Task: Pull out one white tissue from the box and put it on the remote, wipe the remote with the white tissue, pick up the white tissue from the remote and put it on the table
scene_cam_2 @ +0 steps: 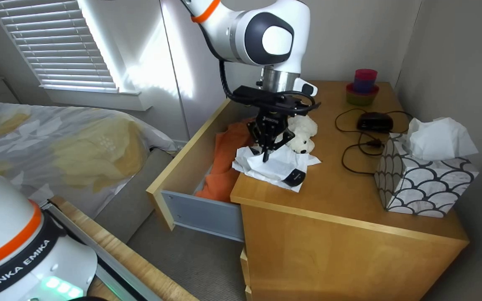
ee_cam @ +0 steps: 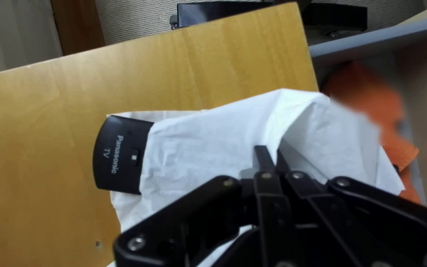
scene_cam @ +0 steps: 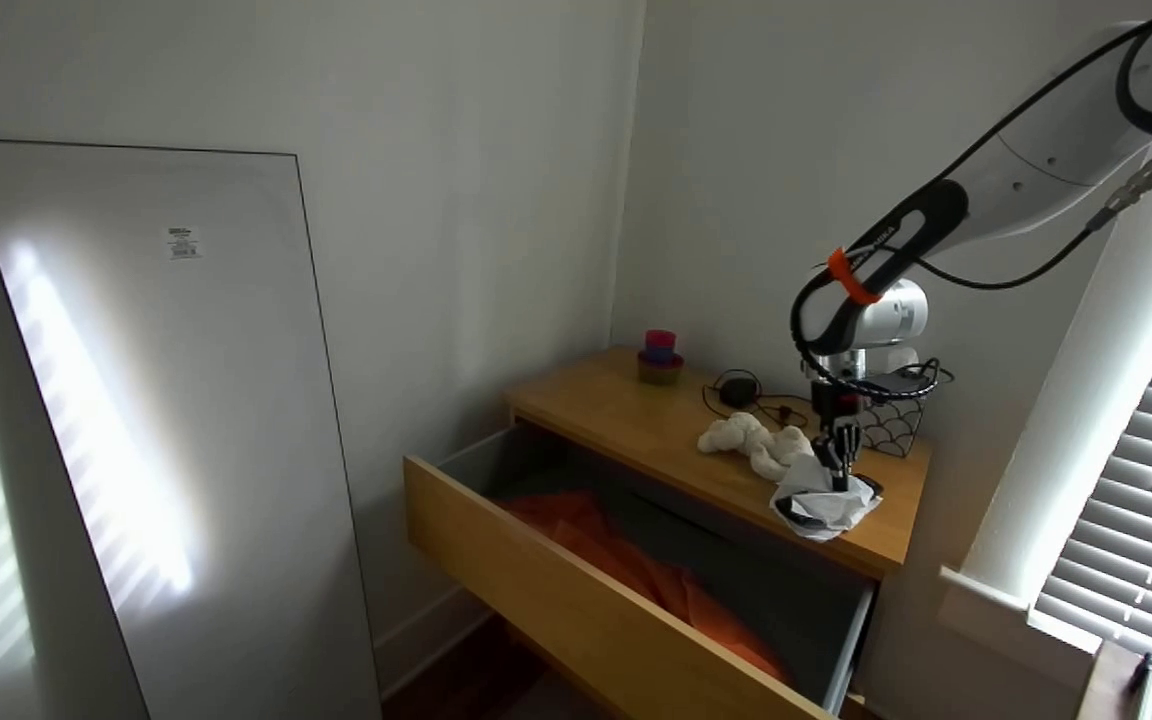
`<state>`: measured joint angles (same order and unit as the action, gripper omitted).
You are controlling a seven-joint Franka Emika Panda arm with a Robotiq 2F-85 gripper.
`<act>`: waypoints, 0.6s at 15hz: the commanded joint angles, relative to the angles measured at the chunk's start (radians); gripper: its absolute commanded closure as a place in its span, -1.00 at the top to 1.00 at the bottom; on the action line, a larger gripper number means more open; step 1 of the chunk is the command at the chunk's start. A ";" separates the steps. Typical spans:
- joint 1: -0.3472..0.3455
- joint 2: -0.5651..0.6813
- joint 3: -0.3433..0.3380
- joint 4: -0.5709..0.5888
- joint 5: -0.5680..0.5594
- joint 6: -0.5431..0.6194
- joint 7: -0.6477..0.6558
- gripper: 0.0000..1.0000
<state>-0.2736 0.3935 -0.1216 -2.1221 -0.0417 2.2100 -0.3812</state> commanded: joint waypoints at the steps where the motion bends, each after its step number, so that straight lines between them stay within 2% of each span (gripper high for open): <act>1: -0.027 -0.018 -0.015 -0.019 0.020 0.007 -0.017 -1.00; 9: -0.072 -0.025 -0.045 -0.002 0.045 0.009 -0.020 -1.00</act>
<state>-0.3279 0.3832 -0.1585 -2.1194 -0.0178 2.2100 -0.3812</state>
